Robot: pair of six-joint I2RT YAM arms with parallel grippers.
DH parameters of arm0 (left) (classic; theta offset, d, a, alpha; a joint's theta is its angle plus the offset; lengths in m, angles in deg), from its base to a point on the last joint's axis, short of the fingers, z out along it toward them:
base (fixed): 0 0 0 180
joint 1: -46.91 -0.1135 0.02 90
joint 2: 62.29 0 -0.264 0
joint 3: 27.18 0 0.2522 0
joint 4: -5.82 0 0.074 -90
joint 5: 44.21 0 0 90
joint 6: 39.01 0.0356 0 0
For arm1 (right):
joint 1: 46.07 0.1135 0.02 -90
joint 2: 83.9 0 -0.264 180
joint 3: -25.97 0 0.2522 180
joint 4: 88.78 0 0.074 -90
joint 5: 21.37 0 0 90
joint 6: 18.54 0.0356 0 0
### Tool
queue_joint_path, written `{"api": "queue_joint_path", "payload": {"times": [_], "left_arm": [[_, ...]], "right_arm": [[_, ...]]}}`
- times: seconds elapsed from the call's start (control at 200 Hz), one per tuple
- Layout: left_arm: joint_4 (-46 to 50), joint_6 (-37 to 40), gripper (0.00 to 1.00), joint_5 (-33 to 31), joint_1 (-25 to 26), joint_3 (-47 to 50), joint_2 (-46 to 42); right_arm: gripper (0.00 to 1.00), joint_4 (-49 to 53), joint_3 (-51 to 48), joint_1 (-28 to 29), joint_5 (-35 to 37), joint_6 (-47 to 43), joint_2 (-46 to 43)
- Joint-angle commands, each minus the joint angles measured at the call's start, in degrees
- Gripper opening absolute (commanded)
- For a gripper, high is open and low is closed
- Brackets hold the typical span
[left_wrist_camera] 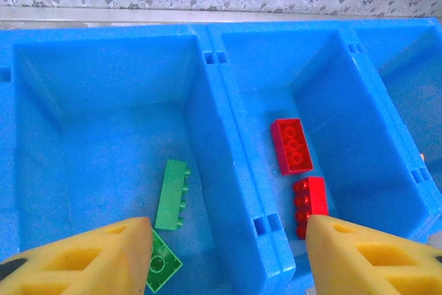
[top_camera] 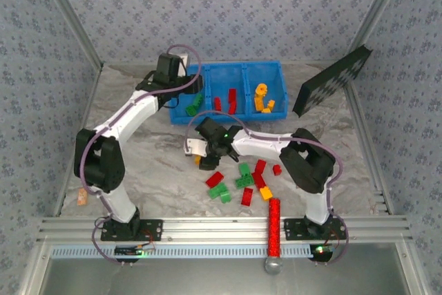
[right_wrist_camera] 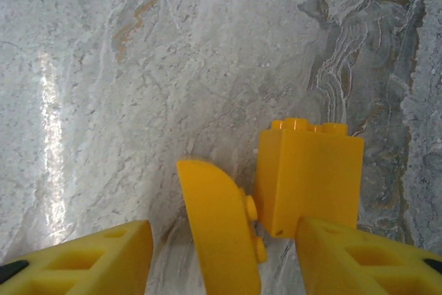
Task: Sort the legos into containers by color
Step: Pick up the lego from the center of the table.
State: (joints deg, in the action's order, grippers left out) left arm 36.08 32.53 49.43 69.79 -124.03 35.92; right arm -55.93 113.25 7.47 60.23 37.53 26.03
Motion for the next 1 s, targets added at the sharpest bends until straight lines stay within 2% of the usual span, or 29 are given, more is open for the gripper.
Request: {"api": "queue_joint_path", "payload": {"times": [0.0,0.26,0.465,0.79,0.995], "left_arm": [[0.34,0.79,0.61,1.11,-0.02,1.13,-3.5],[1.38,0.96,0.61,0.58,-0.02,4.42,-9.29],[1.85,1.36,0.62,-0.71,-0.02,6.09,-12.9],[1.85,1.28,0.62,-1.51,-0.02,7.04,-14.62],[2.11,1.31,0.62,-1.69,-0.02,7.83,-15.18]], "right_arm": [[0.56,4.17,1.02,-0.36,-0.74,-0.33,2.54],[0.49,4.93,-0.3,0.19,3.58,-2.19,3.82],[0.45,-0.61,-6.51,0.69,6.74,-2.97,-0.32],[0.45,-2.99,-6.98,0.78,8.62,-2.96,-1.12],[0.49,-4.06,-6.07,0.78,8.21,-2.41,-0.25]]}}
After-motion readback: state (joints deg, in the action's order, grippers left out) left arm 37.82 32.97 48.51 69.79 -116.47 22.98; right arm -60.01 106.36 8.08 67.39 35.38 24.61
